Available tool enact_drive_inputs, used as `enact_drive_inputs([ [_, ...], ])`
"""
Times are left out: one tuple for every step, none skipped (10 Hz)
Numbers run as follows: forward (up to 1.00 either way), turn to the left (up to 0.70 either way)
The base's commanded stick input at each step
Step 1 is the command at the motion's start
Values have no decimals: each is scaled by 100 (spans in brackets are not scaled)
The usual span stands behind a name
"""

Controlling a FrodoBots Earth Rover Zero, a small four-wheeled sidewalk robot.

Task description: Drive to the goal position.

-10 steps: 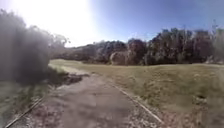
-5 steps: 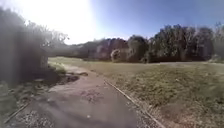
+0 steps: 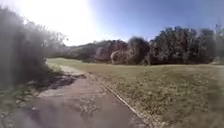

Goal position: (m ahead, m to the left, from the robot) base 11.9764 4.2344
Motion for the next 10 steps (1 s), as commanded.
enact_drive_inputs([
  [70,35],
  [70,35],
  [70,35],
  [70,35],
  [70,35],
  [70,15],
  [70,0],
  [70,0],
  [70,0],
  [70,0],
])
